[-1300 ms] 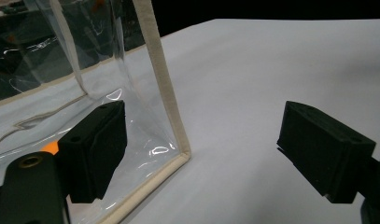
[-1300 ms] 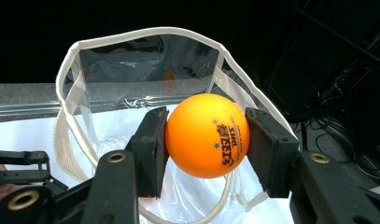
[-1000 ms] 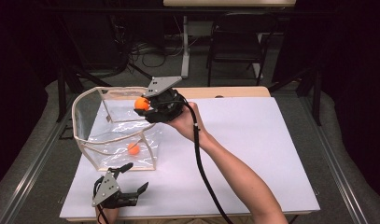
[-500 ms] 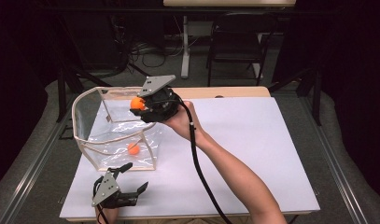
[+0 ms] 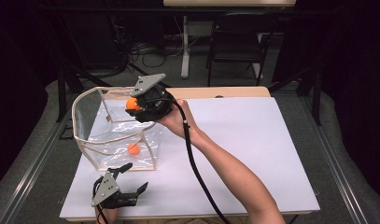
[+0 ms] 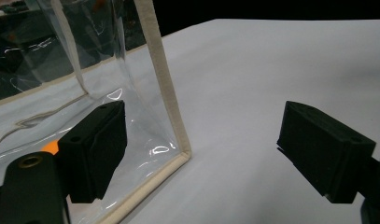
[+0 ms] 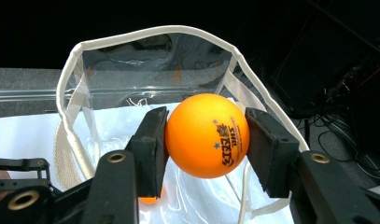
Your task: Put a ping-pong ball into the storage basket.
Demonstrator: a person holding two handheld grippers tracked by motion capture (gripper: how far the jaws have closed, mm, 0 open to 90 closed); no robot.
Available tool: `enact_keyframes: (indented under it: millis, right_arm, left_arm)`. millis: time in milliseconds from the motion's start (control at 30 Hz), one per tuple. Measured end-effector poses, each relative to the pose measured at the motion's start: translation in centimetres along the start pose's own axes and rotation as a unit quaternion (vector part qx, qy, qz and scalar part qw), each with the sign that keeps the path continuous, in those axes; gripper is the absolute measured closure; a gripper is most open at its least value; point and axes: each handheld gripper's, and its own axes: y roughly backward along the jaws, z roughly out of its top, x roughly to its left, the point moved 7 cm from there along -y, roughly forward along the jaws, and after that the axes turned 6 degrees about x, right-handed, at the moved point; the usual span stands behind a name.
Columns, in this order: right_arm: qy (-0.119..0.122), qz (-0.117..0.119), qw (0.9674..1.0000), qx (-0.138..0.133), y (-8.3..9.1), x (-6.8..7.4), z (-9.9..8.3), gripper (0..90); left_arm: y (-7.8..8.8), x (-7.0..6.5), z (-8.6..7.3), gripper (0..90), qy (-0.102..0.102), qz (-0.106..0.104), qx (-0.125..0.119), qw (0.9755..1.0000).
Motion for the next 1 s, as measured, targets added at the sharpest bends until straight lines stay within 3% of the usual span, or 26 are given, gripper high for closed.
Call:
enact_keyframes:
  millis: [1000]
  right_arm:
    - [0.012,0.011,0.9983,0.056,-2.3,0.3,0.5,50.9]
  left_arm:
    - [0.0,0.0,0.1,15.7,0.000,-0.003,-0.001,1.0000]
